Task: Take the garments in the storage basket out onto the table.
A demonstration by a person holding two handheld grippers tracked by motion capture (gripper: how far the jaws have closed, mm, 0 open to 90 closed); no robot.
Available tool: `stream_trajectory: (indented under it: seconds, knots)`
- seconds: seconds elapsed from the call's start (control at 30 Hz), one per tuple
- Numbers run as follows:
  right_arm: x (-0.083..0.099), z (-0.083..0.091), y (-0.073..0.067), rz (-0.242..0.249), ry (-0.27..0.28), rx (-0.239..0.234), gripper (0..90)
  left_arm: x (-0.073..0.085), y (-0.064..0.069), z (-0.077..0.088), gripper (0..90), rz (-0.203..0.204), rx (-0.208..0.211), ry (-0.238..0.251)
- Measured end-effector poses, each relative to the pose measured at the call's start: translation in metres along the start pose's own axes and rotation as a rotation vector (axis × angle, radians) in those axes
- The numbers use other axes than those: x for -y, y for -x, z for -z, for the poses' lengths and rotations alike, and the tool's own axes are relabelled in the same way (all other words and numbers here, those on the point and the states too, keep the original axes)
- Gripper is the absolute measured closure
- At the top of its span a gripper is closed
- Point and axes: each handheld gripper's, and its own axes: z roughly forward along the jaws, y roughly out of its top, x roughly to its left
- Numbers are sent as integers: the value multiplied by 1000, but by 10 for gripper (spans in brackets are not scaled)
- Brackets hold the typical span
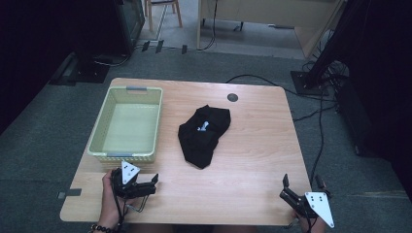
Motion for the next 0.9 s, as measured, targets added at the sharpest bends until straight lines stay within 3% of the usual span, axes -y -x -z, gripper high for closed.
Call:
stream_trajectory:
  seconds: [0.9]
  knots:
    - [0, 0, 0, -1, 0, 4, 0, 10, -49, 16, 0, 77, -93, 7]
